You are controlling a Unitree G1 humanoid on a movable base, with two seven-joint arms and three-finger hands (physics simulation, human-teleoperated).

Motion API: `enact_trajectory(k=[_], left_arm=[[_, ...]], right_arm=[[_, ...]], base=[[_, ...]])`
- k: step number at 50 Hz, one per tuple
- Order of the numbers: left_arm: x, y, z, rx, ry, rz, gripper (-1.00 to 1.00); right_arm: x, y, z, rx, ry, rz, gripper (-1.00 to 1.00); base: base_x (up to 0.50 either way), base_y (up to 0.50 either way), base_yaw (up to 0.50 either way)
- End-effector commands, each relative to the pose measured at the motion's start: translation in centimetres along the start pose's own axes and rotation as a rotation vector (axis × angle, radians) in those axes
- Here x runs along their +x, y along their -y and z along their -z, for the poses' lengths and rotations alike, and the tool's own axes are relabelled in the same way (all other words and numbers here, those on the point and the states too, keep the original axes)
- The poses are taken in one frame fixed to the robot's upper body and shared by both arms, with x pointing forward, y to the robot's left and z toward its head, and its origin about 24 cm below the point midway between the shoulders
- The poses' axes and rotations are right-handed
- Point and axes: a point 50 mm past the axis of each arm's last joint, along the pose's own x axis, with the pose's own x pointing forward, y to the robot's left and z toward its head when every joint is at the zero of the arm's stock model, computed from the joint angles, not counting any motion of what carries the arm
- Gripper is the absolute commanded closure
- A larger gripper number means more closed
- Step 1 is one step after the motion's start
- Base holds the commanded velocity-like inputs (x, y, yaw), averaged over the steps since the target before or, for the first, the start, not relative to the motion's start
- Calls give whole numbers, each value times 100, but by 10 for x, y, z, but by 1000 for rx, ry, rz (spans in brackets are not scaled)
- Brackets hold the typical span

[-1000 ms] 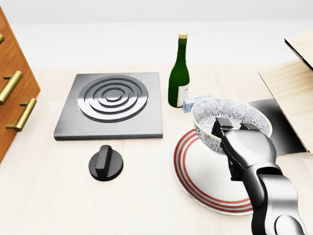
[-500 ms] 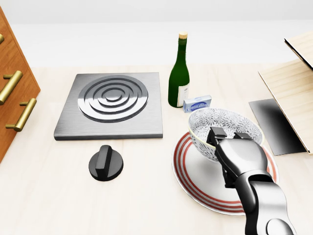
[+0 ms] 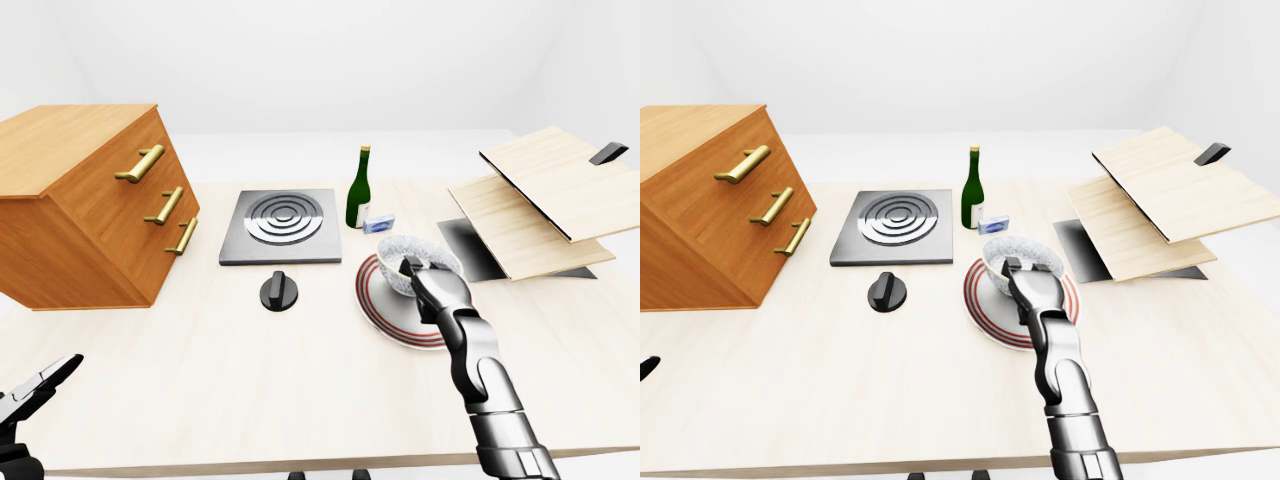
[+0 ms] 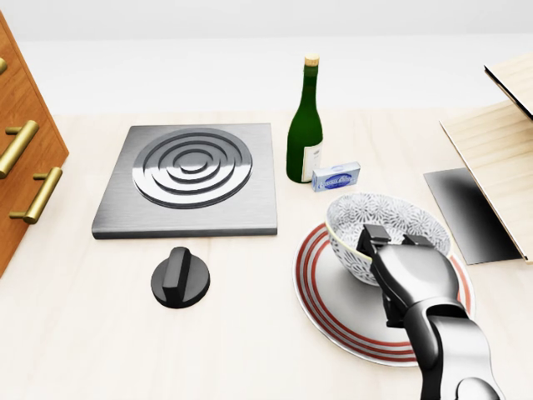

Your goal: Pick up the akita bowl and put it on the plate.

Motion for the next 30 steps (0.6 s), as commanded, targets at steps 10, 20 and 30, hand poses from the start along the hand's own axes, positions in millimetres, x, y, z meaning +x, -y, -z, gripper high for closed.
enact_trajectory(k=[10,20,30], left_arm=[[0,0,1,0,0,-1,-100],[0,0,1,0,0,-1,-100],[0,-1,2,0,1,0,-100]], right_arm=[[2,1,3,-53,-25,21,100],[1,0,3,-54,-25,18,100],[-2,5,0,-57,-18,7,-100]], base=[[0,0,0],[0,0,0],[0,0,0]])
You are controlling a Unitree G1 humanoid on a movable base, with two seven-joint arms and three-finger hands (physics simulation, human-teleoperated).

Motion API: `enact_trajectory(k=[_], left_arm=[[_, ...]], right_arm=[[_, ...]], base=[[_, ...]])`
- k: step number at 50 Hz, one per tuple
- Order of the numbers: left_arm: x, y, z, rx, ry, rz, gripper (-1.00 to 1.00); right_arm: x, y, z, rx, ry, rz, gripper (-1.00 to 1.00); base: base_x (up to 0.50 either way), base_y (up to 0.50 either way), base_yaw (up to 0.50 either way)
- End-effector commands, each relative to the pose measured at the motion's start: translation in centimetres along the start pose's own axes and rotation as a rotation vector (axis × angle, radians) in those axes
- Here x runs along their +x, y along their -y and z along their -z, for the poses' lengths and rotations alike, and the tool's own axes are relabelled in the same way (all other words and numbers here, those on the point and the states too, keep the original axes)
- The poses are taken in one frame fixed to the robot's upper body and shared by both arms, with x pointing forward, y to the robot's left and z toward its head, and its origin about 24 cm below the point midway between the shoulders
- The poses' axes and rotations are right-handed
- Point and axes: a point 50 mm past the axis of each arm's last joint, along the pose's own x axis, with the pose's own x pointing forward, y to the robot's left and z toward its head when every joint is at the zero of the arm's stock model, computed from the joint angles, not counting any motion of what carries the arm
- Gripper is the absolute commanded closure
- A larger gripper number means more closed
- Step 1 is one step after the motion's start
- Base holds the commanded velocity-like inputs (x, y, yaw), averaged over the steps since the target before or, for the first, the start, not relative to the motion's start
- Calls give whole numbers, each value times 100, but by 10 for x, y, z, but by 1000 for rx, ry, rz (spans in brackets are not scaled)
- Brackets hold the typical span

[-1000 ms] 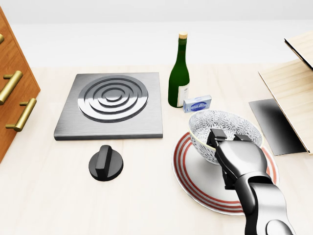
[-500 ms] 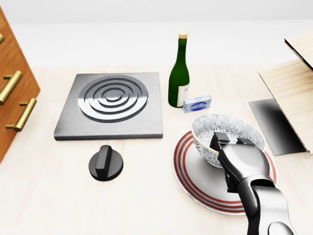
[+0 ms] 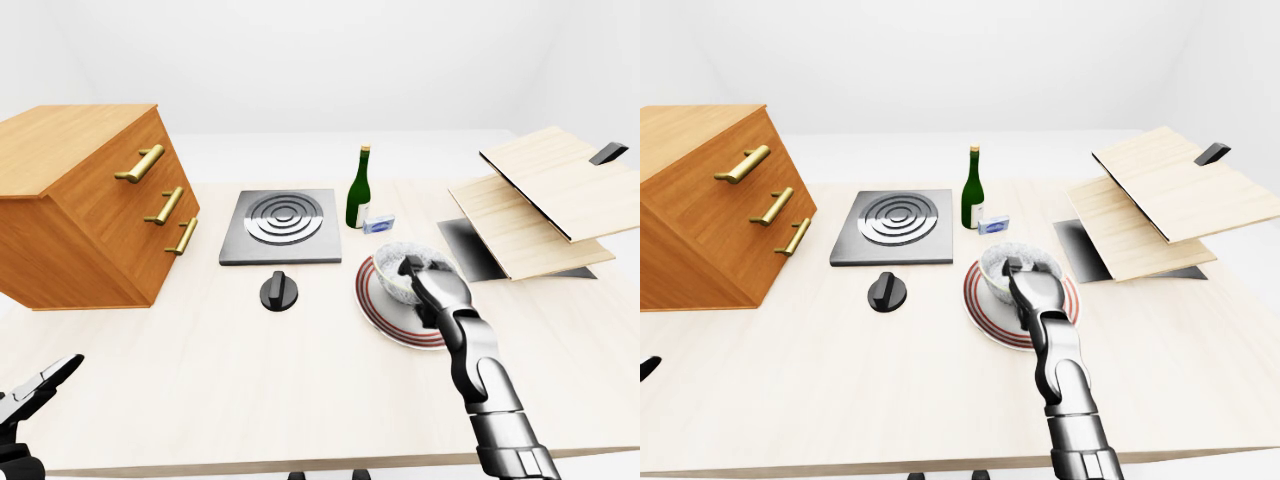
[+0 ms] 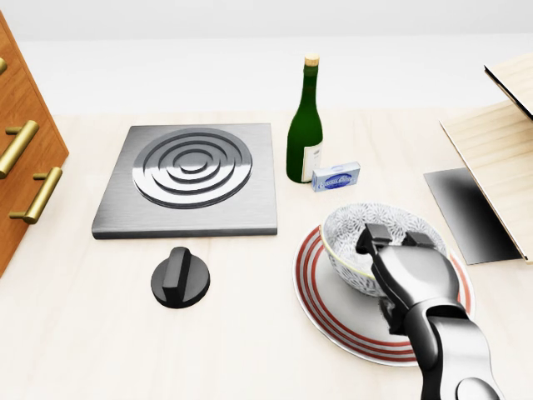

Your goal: Pick up the akita bowl and put it on the plate.

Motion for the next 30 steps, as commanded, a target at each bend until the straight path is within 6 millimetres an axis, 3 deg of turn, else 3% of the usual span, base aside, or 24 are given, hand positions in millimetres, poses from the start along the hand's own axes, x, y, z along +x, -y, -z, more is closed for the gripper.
enact_trajectory(k=[1,30], left_arm=[[0,0,0,0,1,1,-100],[0,0,0,-2,-2,2,-100]], right_arm=[[-4,8,-2,-52,-10,14,-100],[-10,27,-3,-70,-13,29,-100]], base=[[0,0,0],[0,0,0]])
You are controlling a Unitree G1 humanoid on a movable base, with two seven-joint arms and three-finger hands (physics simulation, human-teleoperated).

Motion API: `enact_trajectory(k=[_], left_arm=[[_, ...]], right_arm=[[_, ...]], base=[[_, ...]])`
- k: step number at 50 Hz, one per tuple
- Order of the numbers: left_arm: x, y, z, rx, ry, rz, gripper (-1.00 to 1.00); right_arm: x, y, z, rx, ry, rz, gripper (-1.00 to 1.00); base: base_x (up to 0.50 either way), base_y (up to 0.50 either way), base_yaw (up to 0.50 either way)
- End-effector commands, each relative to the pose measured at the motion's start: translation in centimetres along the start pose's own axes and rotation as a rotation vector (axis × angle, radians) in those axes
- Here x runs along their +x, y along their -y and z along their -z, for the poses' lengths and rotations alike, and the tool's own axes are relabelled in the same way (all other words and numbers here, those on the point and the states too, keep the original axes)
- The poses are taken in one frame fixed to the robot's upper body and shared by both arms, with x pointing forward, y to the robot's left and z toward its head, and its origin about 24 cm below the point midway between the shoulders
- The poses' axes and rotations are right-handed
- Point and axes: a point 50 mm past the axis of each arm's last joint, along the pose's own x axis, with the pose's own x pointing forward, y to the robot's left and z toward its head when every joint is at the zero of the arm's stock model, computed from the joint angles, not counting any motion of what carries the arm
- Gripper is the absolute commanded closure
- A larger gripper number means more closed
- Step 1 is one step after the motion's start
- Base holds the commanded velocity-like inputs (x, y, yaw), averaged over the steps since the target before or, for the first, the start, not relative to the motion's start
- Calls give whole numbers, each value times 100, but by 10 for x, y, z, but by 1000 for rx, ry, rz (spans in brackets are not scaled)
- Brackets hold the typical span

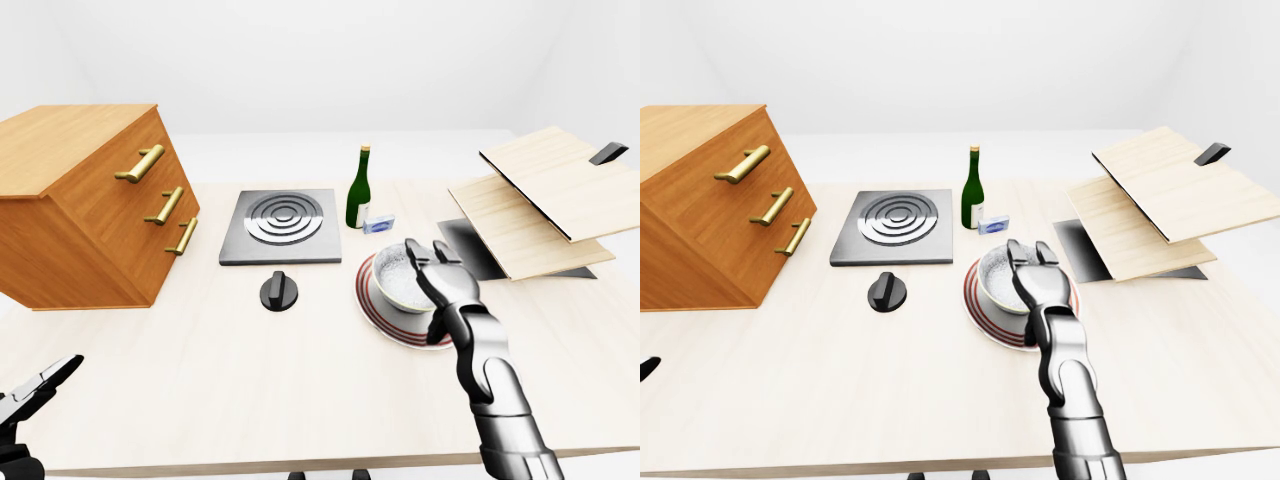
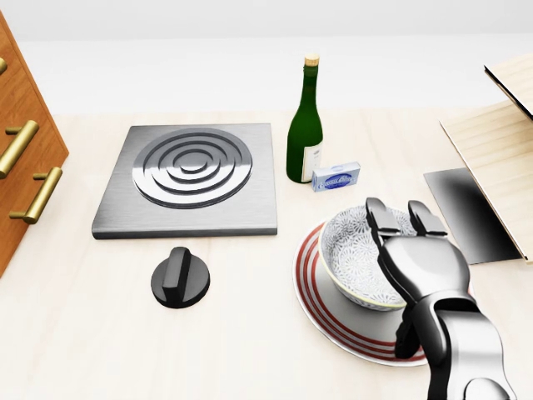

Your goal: Pick up the akita bowl and put it on the plate.

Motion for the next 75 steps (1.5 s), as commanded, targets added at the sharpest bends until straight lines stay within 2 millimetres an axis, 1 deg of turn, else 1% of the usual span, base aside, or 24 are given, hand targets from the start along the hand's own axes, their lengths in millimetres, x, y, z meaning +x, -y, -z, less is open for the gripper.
enact_trajectory(k=[1,8,17,24,25,27,36,43,47,52,56,60,67,72,75], left_arm=[[0,0,0,-1,-2,1,-100],[0,1,-2,-2,-5,0,-100],[0,1,-3,-3,-6,-1,-100],[-1,1,-5,-4,-6,1,-100],[-1,1,-5,-5,-6,1,-100],[0,1,-5,-4,-5,2,-100],[0,1,-3,-2,-3,3,-100],[-2,0,-6,-1,-2,3,-100],[-1,0,-6,-1,-3,3,-100],[-1,0,-6,0,-3,4,-100],[-1,1,-6,0,-4,6,-100],[-1,1,-6,0,-4,6,-100],[-1,1,-6,1,-4,6,-100],[0,2,-5,1,-6,6,-100],[-1,1,-6,1,-5,5,-100]], right_arm=[[0,7,-1,-11,-2,4,-100],[-1,13,-3,-24,1,7,-100],[-2,16,-1,-26,-7,13,-100],[-6,23,0,-31,-11,21,-100],[-5,21,1,-28,-13,22,-100],[-8,24,0,-31,-11,24,-100],[-9,25,-2,-31,-9,30,-100],[-10,27,-2,-32,-9,33,-100],[-9,24,-1,-25,-10,32,-100],[-10,28,-4,-29,-1,36,-100],[-10,26,-5,-26,1,34,-100],[-12,27,-6,-29,2,34,-100],[-10,26,-5,-28,1,34,-100],[-10,31,-6,-37,3,37,-100],[-8,30,-6,-35,1,34,-100]], base=[[0,0,0],[0,0,0],[0,0,0],[0,0,0],[0,0,0],[0,0,0],[0,0,0],[0,0,0],[0,0,0],[0,0,0],[0,0,0],[0,0,0],[0,0,0],[0,0,0],[0,0,0]])
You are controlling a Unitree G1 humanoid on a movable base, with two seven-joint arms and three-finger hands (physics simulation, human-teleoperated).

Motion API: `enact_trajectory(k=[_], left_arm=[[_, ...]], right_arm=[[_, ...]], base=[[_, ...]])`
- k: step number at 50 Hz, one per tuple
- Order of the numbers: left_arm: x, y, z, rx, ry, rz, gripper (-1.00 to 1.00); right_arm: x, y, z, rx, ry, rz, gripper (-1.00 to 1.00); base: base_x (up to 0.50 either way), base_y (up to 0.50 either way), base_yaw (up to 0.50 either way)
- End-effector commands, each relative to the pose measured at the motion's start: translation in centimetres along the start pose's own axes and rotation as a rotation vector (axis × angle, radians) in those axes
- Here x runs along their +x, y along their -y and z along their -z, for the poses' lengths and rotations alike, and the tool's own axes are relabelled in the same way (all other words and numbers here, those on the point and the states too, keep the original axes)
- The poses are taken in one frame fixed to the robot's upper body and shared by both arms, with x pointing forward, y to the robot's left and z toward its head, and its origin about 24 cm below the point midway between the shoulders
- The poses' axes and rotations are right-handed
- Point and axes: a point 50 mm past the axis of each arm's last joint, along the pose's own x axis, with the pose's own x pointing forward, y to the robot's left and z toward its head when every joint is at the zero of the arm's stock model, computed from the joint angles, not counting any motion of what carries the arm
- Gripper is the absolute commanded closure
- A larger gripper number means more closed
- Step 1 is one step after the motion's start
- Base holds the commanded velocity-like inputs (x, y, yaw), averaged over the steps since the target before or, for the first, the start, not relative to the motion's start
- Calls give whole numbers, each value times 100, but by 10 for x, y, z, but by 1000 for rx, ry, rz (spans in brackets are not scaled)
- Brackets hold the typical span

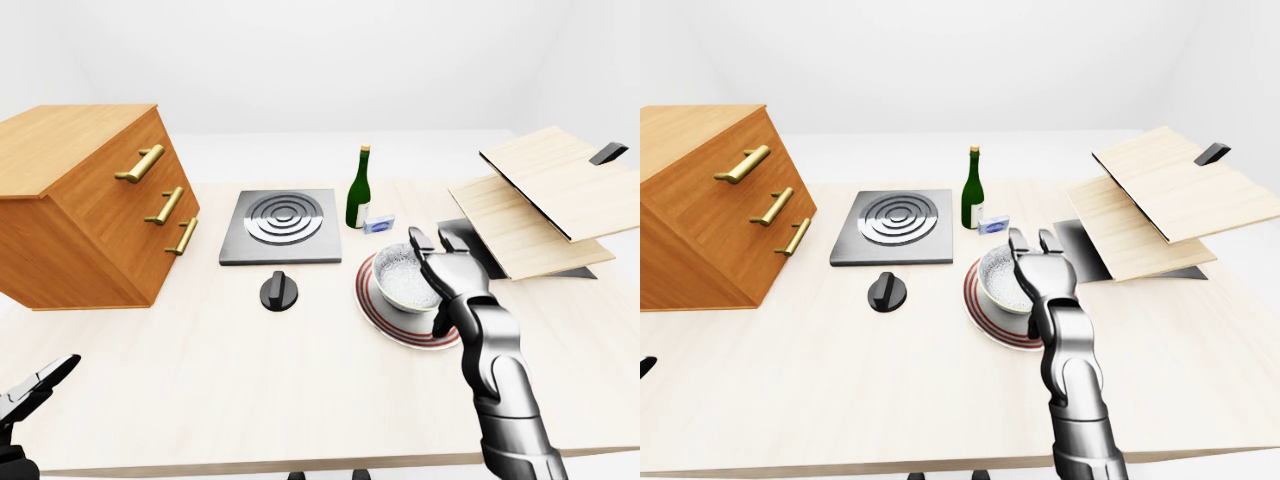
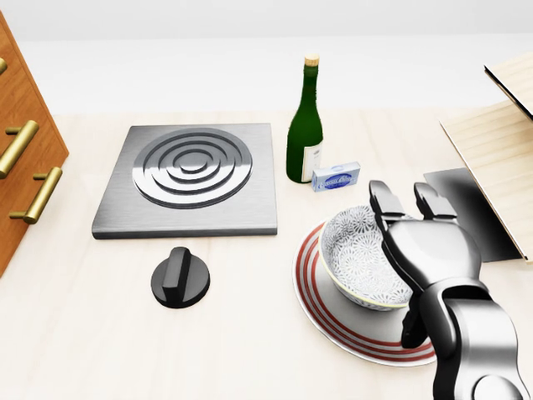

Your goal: Pick up the akita bowl and put it on the plate.

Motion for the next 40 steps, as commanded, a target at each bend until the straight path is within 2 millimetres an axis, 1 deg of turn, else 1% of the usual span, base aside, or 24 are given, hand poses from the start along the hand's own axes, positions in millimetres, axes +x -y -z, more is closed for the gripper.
enact_trajectory(k=[1,4,12,15,16,19,20,25,28,29,31,33,34,35,39,40], left_arm=[[0,0,0,-1,-1,-1,-100],[1,1,0,-2,-4,0,-100],[1,1,0,0,-5,-1,-100],[1,1,1,-1,-6,1,-100],[1,1,1,-1,-6,1,-100],[1,1,1,-2,-6,1,-100],[2,2,2,-1,-6,1,-100],[3,1,4,-2,-5,1,-100],[2,1,2,-4,-6,2,-100],[1,1,0,-4,-6,2,-100],[2,1,3,-4,-6,1,-100],[2,0,2,-3,-5,0,-100],[1,0,0,-4,-5,0,-100],[2,0,3,-4,-6,-1,-100],[1,0,0,-4,-5,-1,-100],[2,0,3,-4,-6,-1,-100]], right_arm=[[2,3,-1,-8,1,1,-100],[0,4,-4,-10,7,1,-100],[-1,12,-2,-21,-1,3,-100],[-13,16,-4,-44,-4,-27,-100],[-14,17,-4,-43,-7,-24,-100],[-24,23,-6,-54,-14,23,-100],[-29,30,-7,-61,-15,60,-100],[-47,50,-10,-69,-27,183,-100],[-65,68,-12,-69,-31,292,-100],[-75,78,-15,-73,-30,359,-100],[-85,86,-16,-64,-31,417,-100],[-96,98,-19,-55,-23,500,-100],[-102,105,-20,-54,-18,546,-100],[-110,116,-23,-56,-11,621,-100],[-135,152,-29,-63,23,877,-100],[-139,160,-32,-80,40,926,-100]], base=[[0,0,0],[0,0,0],[0,0,0],[0,0,0],[0,0,0],[0,0,0],[0,0,0],[0,0,0],[0,0,0],[0,0,0],[0,0,0],[0,0,0],[0,0,0],[0,0,0],[0,0,0],[0,0,0]])
